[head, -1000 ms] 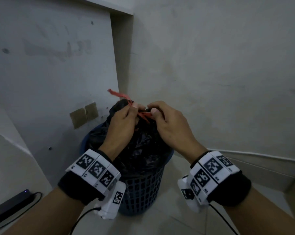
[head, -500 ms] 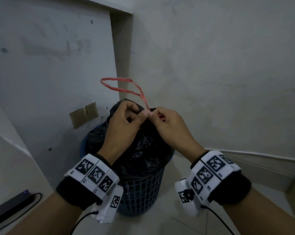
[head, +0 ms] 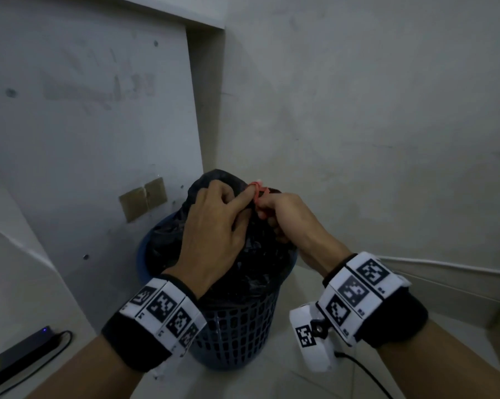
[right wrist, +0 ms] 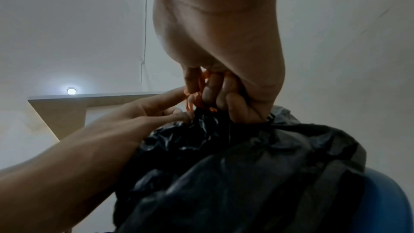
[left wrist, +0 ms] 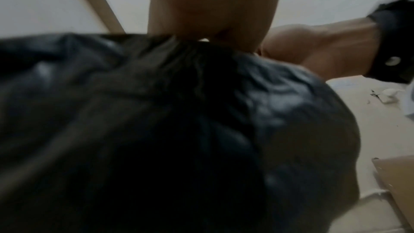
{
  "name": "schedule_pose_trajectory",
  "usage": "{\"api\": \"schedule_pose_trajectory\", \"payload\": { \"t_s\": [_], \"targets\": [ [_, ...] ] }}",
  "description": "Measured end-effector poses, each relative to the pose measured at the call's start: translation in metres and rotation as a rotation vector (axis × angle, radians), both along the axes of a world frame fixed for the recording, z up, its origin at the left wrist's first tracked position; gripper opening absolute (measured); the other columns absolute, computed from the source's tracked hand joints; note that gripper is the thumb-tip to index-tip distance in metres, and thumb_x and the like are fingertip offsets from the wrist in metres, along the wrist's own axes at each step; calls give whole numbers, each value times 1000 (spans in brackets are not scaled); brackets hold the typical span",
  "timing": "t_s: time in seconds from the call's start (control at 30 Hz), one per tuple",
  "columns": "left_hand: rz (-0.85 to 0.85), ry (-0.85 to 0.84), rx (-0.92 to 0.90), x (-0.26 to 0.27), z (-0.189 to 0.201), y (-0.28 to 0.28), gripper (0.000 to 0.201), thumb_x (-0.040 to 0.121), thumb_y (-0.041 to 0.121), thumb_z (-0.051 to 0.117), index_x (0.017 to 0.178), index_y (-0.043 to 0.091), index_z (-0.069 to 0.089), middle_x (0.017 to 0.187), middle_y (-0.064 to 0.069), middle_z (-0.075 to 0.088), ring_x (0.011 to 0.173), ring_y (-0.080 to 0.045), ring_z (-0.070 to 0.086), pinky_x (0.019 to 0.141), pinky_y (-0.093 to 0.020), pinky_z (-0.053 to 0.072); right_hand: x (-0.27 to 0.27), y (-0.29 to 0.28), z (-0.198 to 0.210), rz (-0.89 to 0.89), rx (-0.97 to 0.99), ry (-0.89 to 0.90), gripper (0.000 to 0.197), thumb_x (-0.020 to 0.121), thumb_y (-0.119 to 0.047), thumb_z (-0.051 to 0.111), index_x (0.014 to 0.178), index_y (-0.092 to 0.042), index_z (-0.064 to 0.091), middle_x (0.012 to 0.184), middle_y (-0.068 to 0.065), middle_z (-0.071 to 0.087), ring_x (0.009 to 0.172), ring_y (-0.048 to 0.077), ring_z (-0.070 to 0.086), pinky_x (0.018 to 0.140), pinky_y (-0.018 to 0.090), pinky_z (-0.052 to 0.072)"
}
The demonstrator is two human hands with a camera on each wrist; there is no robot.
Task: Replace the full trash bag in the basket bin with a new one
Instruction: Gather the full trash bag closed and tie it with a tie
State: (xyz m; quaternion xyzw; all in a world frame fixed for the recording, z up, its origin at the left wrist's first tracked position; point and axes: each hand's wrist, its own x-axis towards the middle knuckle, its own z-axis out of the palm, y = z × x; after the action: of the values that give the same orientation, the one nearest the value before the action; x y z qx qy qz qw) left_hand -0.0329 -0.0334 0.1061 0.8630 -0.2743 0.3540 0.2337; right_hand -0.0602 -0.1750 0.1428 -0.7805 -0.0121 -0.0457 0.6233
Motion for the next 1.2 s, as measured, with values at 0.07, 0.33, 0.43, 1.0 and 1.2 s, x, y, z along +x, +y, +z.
{"api": "schedule_pose_trajectory", "payload": {
  "t_s": [0.07, 0.33, 0.43, 1.0, 1.2],
  "targets": [
    [-40, 83, 9, 0, 1, 0, 32, 90, 33, 46, 117, 25, 63, 83, 0, 49, 78, -22, 48, 65, -37, 43, -2, -1, 1, 33, 10, 4, 34, 90, -13, 49, 57, -17, 46, 34, -14, 39, 32, 0, 36, 36, 11, 29],
    [-223, 328, -272, -2, -6, 10, 17, 93, 33, 55, 89, 27, 70, 86, 11, 69, 82, -3, 62, 75, -26, 50, 2, -4, -5, 82, -54, -31, 32, 93, -17, 53, 61, -14, 56, 37, -15, 49, 35, -5, 44, 38, 5, 29],
    [-240, 377, -292, -2, -7, 13, 25, 95, 33, 51, 81, 18, 65, 78, 5, 65, 74, -9, 61, 68, -27, 47, 3, -9, -8, 88, -19, -27, 29, 95, -16, 53, 66, -12, 57, 41, -15, 52, 37, -6, 46, 38, 5, 32],
    [22, 337, -315, 11, -16, 37, 34, 96, 11, 46, 66, -2, 40, 61, -16, 42, 53, -13, 34, 50, -15, 29, 25, -49, -37, -389, 146, 92, 19, 91, -11, 49, 73, -8, 52, 57, 3, 22, 51, 18, 21, 47, 28, 21],
    [15, 459, -401, 16, -19, 38, 37, 95, 16, 50, 64, 1, 37, 61, -21, 38, 53, -16, 31, 46, -19, 24, 24, -54, -35, -413, 40, -159, 32, 96, -23, 49, 66, -15, 57, 60, 4, 38, 56, 19, 33, 55, 34, 30]
  ]
}}
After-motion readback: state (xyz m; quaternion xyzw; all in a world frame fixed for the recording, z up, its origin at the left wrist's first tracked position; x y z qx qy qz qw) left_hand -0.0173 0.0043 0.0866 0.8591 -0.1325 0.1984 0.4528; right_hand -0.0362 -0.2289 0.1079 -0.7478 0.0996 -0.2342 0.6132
